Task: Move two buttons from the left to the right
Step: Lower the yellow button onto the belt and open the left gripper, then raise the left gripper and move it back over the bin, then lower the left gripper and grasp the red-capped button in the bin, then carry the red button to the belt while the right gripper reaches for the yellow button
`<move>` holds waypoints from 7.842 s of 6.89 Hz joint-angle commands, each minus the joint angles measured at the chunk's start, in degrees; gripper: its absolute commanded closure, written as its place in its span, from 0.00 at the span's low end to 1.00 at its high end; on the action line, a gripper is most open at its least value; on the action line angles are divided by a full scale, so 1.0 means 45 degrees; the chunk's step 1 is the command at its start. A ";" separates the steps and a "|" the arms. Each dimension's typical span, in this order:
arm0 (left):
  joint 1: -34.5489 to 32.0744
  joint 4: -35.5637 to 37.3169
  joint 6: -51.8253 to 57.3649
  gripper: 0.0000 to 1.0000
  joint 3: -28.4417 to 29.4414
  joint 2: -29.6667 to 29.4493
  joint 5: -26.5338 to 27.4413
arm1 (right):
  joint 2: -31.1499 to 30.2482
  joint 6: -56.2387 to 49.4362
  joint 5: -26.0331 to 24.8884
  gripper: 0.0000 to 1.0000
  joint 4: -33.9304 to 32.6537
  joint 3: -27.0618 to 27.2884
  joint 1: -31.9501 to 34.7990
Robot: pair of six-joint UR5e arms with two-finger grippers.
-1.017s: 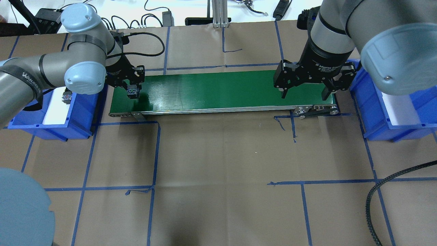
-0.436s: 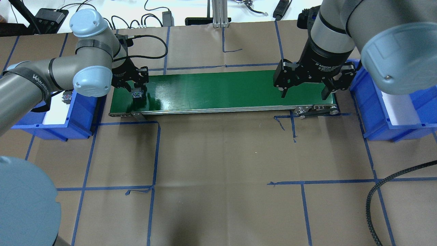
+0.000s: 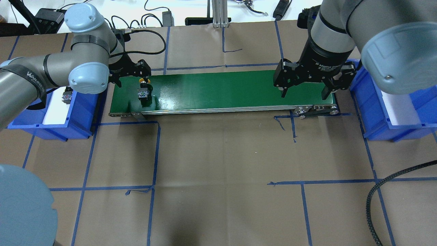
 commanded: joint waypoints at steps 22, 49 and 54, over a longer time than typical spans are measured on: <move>0.5215 -0.2163 0.7665 0.00 0.2829 -0.1863 -0.0228 | 0.0000 -0.0097 0.0000 0.00 0.0000 0.0056 0.0000; 0.0254 -0.2077 0.3856 0.82 0.0139 0.0697 -0.0189 | 0.4080 0.0371 0.0019 0.00 -0.6269 -0.0393 -0.0097; 0.0195 0.0517 0.4013 0.81 -0.0435 -0.0634 -0.0111 | 0.4337 0.0372 0.0020 0.00 -0.6405 -0.0374 -0.0156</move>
